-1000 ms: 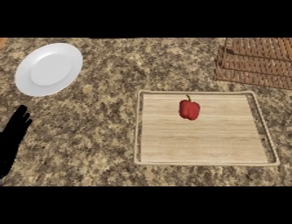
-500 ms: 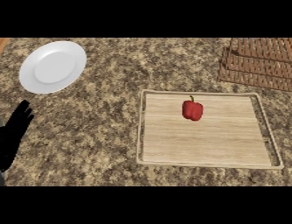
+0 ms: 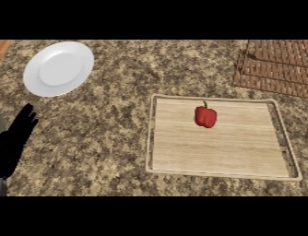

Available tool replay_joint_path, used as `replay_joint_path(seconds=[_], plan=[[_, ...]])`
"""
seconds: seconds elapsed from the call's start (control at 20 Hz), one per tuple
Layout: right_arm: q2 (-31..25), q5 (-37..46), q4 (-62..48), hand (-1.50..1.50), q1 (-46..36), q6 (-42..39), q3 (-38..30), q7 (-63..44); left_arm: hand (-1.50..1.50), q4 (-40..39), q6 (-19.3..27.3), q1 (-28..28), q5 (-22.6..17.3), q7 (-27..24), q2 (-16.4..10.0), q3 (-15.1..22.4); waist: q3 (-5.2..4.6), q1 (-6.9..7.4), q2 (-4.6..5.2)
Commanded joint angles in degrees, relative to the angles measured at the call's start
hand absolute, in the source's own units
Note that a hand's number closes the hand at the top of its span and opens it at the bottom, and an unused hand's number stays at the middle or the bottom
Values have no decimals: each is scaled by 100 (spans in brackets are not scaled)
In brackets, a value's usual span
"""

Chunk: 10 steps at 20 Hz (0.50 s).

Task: Pick the tomato from the tray and place it in the tiered shelf

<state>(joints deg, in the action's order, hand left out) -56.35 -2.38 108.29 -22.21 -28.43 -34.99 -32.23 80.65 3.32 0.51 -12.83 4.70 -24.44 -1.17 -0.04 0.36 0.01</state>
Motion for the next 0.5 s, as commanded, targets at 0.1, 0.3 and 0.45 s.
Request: replay_joint_path(seconds=[0.1, 0.3, 0.45], plan=[[-437, 590, -1037, 150, -520, 131, 453, 510, 0, 87, -137, 110, 99, -104, 126, -90, 1, 41, 11], [-513, 983, -1691, 150, -1126, 476, 1057, 678, 0, 19, -242, 59, 143, -40, 18, -208, 0, 86, 23], [-490, 1371, -1892, 150, -1198, 633, 1284, 807, 0, 72, -286, 18, 165, 67, 40, -235, 1, 53, 11]])
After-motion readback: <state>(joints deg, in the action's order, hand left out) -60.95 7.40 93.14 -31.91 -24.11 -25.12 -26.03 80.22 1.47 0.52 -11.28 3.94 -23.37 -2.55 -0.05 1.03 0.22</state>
